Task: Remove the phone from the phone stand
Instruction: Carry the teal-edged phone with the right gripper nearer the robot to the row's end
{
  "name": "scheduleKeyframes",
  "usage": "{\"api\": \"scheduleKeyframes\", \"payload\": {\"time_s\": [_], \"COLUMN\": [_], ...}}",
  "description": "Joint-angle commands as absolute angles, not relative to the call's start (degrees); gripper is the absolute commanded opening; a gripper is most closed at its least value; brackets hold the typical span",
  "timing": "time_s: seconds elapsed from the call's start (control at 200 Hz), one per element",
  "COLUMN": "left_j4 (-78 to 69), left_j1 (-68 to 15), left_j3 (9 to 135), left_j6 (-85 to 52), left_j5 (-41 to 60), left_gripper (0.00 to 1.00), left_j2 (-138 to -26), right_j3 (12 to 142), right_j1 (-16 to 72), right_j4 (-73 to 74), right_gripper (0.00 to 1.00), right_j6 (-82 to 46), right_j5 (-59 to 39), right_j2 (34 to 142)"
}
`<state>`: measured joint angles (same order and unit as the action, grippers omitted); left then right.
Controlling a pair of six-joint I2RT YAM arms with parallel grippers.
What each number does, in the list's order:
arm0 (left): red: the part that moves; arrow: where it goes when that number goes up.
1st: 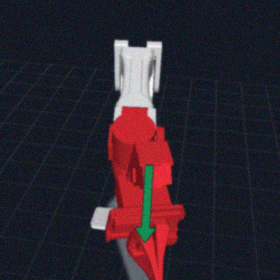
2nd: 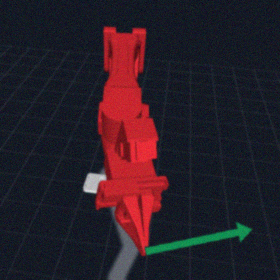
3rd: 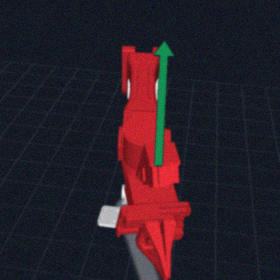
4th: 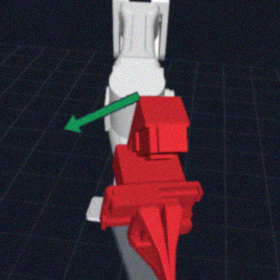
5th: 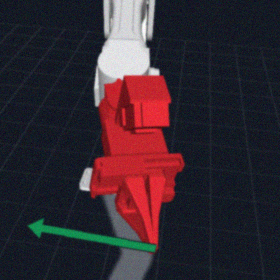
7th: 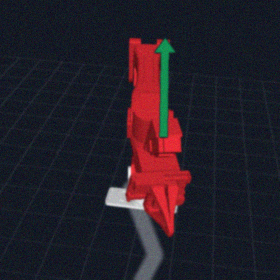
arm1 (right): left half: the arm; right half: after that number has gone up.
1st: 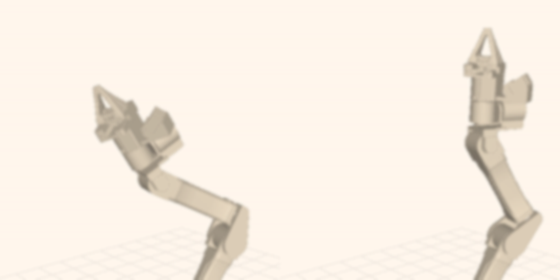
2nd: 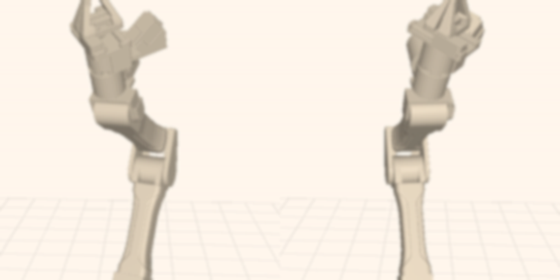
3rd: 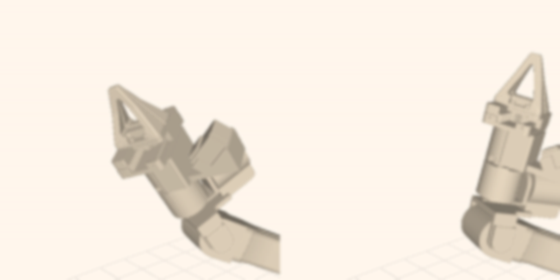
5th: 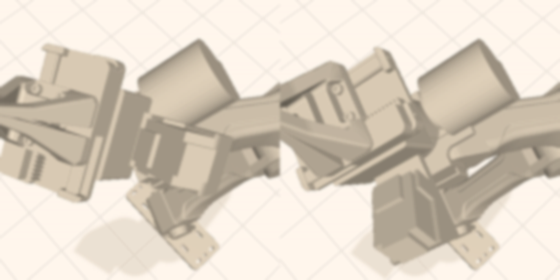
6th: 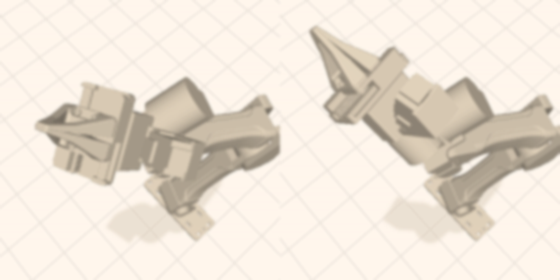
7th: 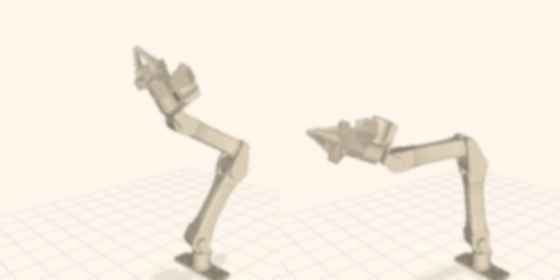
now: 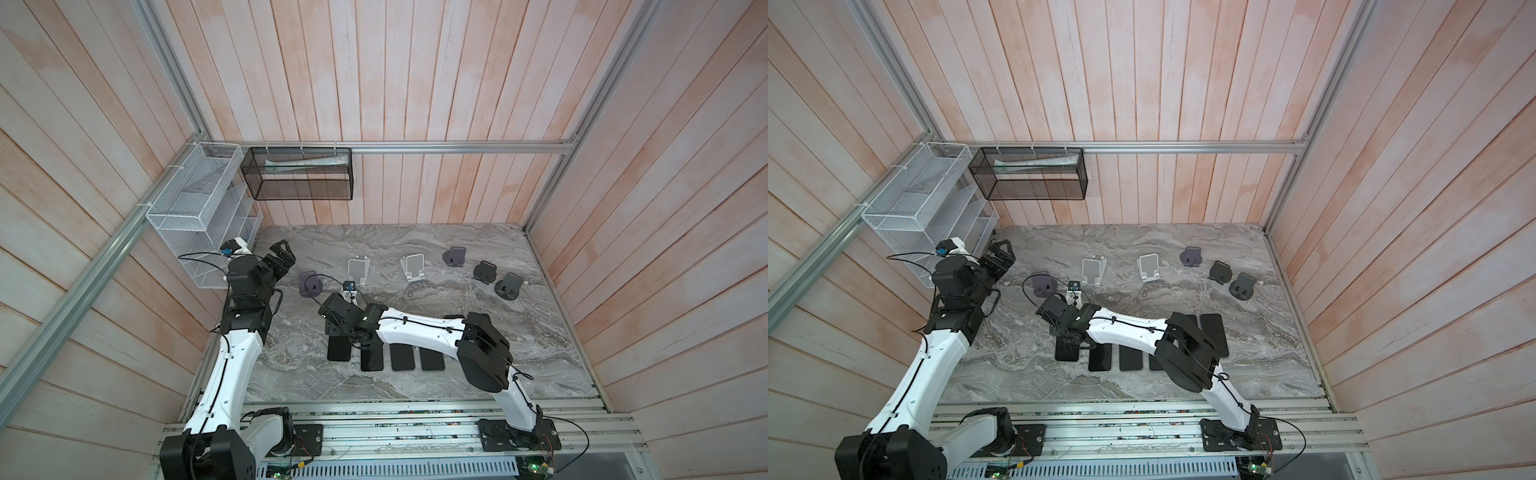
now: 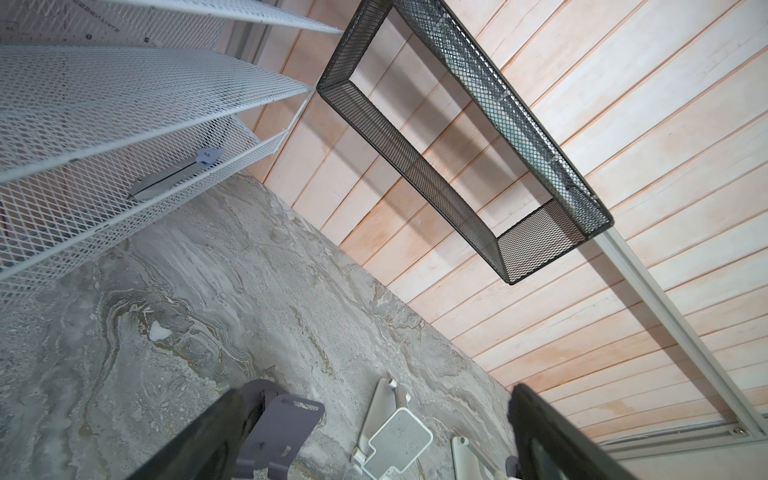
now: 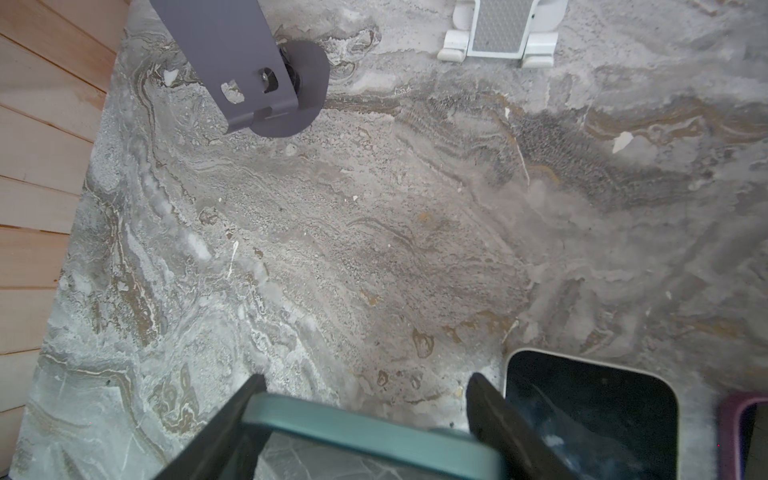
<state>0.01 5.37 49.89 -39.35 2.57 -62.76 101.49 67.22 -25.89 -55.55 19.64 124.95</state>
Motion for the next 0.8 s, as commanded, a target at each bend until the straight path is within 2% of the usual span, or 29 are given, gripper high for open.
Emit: {"api": "scheduleKeyframes", "payload": {"time_s": [0.0, 0.795], "left_j4": [-1.1, -1.7], "left_j1": [5.8, 6.4], "left_j3": [48.8, 48.8], "left_j6": [-40.1, -41.0], "left_j5": [3.2, 5.2], "left_gripper": [1.0, 1.0], "left_j2": [-63.2, -65.5], "right_j3": [101.0, 95.8], "right_j1": [67.0, 64.2], "right_j4": [-25.3, -16.2], "right_gripper": [0.62, 0.65], "right_j6": [-56.9, -56.8], "right_j5": [19.8, 14.5], "right_j2": [127.8, 132.0]}}
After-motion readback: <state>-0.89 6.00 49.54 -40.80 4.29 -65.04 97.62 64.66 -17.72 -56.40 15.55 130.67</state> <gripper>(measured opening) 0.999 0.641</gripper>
